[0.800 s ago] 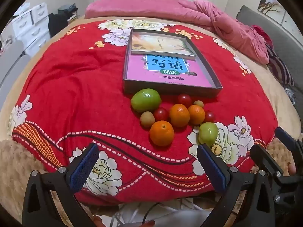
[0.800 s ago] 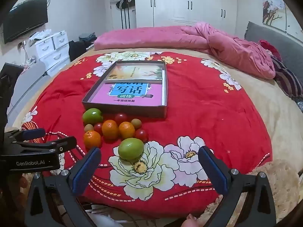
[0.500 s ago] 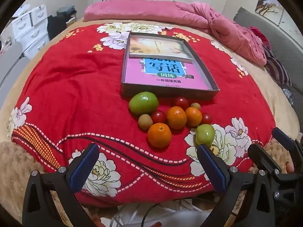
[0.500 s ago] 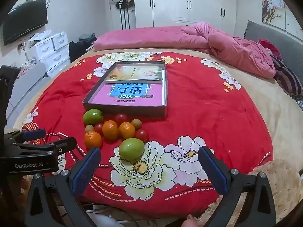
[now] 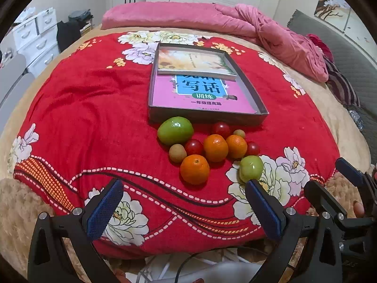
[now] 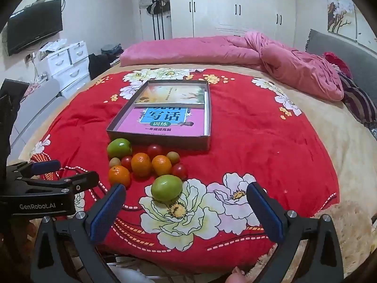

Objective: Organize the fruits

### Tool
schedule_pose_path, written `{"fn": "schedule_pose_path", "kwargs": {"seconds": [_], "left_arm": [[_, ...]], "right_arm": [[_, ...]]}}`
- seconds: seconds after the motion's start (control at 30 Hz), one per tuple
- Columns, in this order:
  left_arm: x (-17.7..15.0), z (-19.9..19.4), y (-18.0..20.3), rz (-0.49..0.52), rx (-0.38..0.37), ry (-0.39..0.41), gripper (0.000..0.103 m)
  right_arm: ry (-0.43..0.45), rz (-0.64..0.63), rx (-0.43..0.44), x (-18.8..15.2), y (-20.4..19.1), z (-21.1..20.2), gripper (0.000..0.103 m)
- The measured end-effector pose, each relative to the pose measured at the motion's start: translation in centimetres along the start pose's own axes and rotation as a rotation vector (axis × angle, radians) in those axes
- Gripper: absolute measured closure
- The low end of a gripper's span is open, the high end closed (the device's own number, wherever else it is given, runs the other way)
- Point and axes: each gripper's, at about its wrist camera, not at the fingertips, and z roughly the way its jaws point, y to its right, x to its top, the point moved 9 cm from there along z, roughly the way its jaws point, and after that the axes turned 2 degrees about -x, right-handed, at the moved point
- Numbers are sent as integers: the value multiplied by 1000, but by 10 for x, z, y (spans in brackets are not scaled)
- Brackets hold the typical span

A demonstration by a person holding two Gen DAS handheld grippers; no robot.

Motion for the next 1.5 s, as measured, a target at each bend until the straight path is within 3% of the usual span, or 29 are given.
{"fn": "schedule_pose_path", "kwargs": {"seconds": [1.5], "left_arm": [[1, -4, 1, 7, -3, 10, 0]], "right_arm": [[-1, -1, -3, -1, 1, -1, 0]]}}
